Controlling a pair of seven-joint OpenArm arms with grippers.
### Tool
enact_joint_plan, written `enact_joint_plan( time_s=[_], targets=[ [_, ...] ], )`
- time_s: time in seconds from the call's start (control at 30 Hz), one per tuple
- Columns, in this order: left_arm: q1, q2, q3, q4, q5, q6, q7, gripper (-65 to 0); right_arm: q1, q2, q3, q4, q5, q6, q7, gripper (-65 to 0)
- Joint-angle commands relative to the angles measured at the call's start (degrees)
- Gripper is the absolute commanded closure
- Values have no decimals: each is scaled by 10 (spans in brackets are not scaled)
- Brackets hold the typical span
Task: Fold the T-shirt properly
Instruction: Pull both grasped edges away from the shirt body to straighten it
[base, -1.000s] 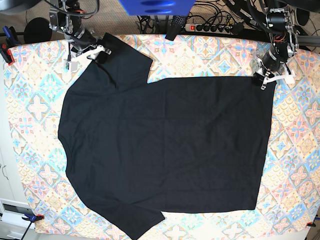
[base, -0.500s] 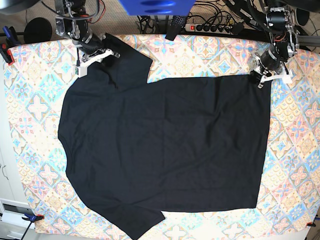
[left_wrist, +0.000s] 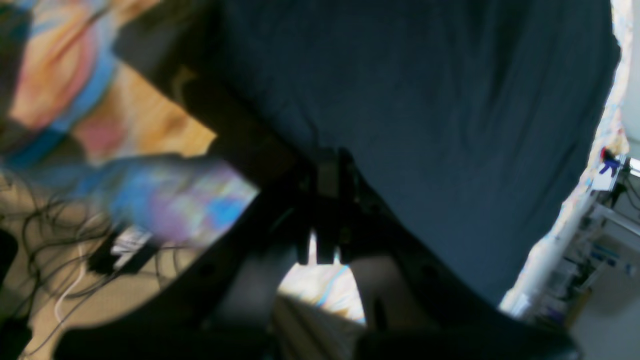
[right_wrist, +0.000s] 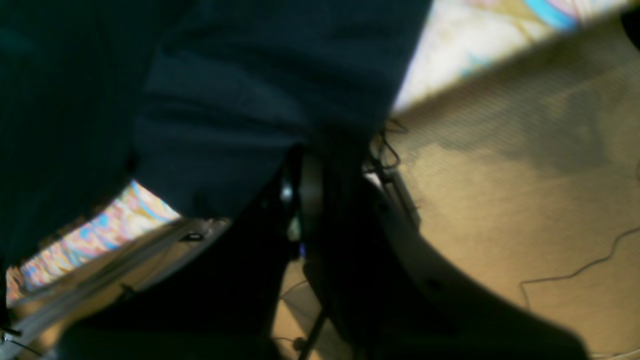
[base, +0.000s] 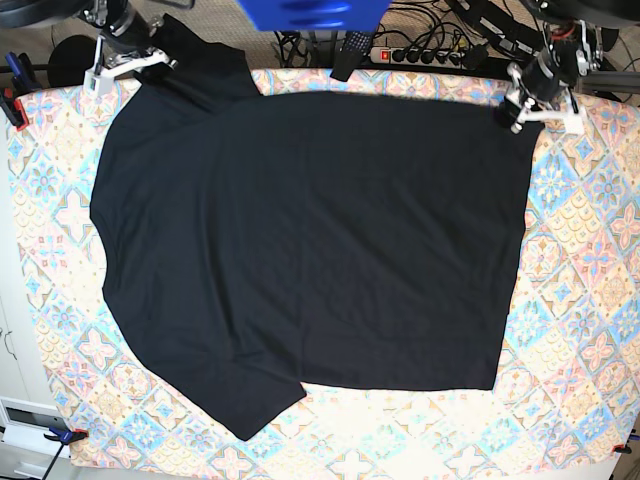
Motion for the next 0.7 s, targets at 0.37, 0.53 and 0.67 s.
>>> enact_joint_plan(
  time_s=[0.37,0.53,0.67],
  targets=[
    [93,-3,-5,142,-5,-3,-37,0,-51,8,12,96,0,2,12,0],
    [50,-3,-20,188,-4,-1,-35,0,-25,8,22,105,0,2,12,0],
    [0,-6,-24,184,0,-1,-35,0,22,9,23,105,0,2,12,0]
  ],
)
